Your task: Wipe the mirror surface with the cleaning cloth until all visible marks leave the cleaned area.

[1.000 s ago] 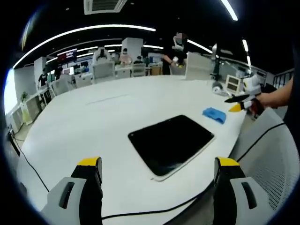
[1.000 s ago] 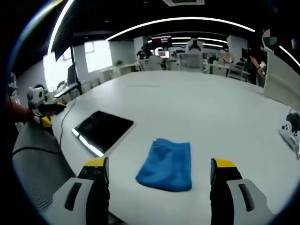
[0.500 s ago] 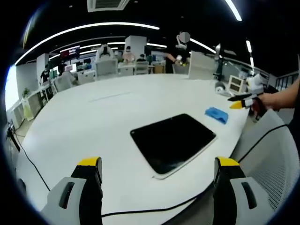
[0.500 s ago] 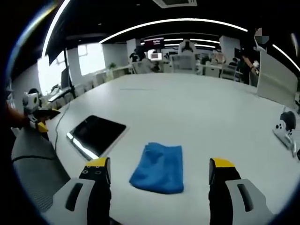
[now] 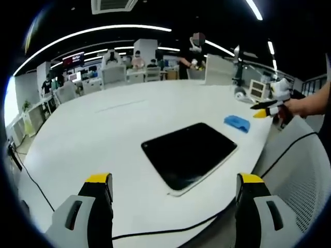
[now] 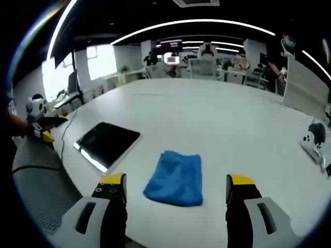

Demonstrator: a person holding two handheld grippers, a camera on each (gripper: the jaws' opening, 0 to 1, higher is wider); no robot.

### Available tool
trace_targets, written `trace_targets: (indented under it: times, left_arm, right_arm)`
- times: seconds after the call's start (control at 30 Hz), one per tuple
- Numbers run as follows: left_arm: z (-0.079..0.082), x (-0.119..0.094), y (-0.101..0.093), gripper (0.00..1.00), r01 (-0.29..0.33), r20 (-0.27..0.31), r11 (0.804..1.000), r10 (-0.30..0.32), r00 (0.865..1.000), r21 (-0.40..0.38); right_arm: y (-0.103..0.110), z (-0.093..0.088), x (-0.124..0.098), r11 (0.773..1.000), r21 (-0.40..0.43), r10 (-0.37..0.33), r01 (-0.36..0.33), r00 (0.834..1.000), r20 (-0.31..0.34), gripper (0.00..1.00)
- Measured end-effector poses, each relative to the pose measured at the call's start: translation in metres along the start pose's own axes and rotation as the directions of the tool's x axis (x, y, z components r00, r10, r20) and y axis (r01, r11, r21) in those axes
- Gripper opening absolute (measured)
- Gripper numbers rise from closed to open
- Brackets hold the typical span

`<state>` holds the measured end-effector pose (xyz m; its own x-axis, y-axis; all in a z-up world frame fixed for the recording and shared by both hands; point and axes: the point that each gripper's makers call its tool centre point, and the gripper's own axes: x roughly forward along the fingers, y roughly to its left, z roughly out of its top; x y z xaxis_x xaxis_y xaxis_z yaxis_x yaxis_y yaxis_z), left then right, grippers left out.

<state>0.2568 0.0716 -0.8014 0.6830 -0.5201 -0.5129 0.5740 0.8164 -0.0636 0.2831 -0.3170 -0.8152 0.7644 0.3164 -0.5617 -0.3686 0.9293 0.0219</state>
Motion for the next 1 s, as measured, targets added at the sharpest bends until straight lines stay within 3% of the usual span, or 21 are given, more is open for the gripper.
trace_targets:
  times: [0.3,0.53,0.83,1.0]
  left_arm:
    - [-0.001,0.001,-0.003,1.00,0.011,-0.007,1.000,-0.011,1.000,0.008]
    - [-0.001,0.001,-0.001,1.00,-0.001,-0.004,1.000,0.001,1.000,0.005]
    - [0.000,0.001,0.000,1.00,-0.007,-0.001,1.000,0.007,1.000,0.002]
    - [0.000,0.000,0.002,1.00,-0.014,-0.002,1.000,0.014,1.000,0.000]
  right_arm:
    - [0.007,0.009,0.002,1.000,-0.016,0.010,-0.010,1.000,0.013,0.70]
    - [0.004,0.009,0.006,1.000,-0.026,0.005,-0.004,1.000,0.006,0.61]
    - [0.002,0.004,0.024,1.000,-0.029,-0.001,0.000,1.000,-0.018,0.55]
    - [0.003,-0.003,0.042,0.999,-0.047,0.003,-0.005,0.999,-0.046,0.46]
